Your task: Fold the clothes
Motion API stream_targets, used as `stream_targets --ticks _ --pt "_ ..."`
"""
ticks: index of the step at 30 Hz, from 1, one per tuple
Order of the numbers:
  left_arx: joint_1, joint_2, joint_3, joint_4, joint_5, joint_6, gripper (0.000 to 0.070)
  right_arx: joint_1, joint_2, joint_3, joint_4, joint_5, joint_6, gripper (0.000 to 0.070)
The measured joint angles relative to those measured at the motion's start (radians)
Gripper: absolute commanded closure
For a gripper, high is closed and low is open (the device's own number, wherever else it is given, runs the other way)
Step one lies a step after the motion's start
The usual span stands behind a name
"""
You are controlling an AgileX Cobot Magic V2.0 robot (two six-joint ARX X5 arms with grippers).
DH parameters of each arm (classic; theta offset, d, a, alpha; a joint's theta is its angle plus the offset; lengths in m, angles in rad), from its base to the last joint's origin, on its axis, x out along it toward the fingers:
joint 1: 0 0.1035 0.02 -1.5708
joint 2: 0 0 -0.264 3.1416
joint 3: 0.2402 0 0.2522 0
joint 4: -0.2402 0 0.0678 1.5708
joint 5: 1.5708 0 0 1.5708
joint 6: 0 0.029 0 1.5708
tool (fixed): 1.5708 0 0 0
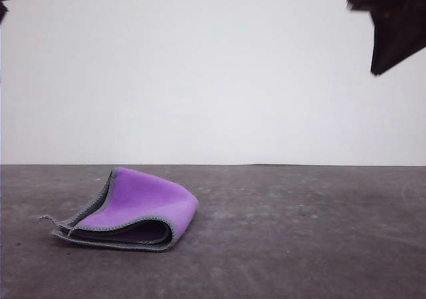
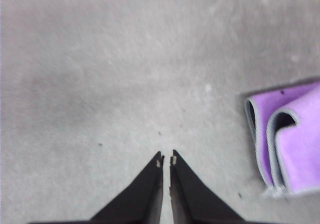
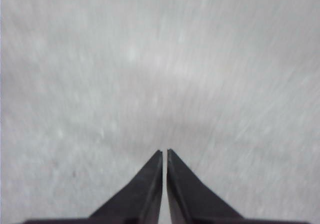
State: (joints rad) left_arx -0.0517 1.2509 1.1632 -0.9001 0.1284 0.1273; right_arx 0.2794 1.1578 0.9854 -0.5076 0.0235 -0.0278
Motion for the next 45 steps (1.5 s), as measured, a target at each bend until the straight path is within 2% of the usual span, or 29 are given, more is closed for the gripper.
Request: stream_targets --ticks 4,9,15,20,25,34,42,45 --pt "0.019 -0.132 -0.204 0.174 -0.001 -0.037 0.0694 0.0 -0.133 -0.151 0.124 0.0 0.018 0.0694" --pt "0.021 -0.28 -0.419 0.333 -0.001 -0.096 0.0694 0.0 -0.299 -0.347 0.291 0.0 0.085 0.0694" --pt "0.021 -0.418 -0.551 0.466 -0.001 -0.132 0.0694 0.001 -0.452 -0.557 0.437 0.009 0.167 0.0694" --pt "0.021 -0.493 -0.649 0.546 -0.001 -0.147 0.0694 0.001 -0.541 -0.698 0.525 0.063 0.196 0.0694" --pt "0.021 -0.523 -0.707 0.588 -0.002 -0.175 0.0694 0.001 -0.581 -0.747 0.546 0.093 0.204 0.0694" --pt "0.021 -0.524 -0.708 0.598 -0.002 -0.192 0.0694 0.001 -0.581 -0.747 0.529 0.082 0.218 0.0694" --pt "0.021 -0.531 -0.708 0.597 -0.002 -0.195 0.0694 0.001 -0.582 -0.747 0.529 0.082 0.218 0.0694" --pt "0.021 -0.593 -0.708 0.592 -0.007 -0.171 0.0694 0.001 -0.582 -0.747 0.529 0.082 0.218 0.0694"
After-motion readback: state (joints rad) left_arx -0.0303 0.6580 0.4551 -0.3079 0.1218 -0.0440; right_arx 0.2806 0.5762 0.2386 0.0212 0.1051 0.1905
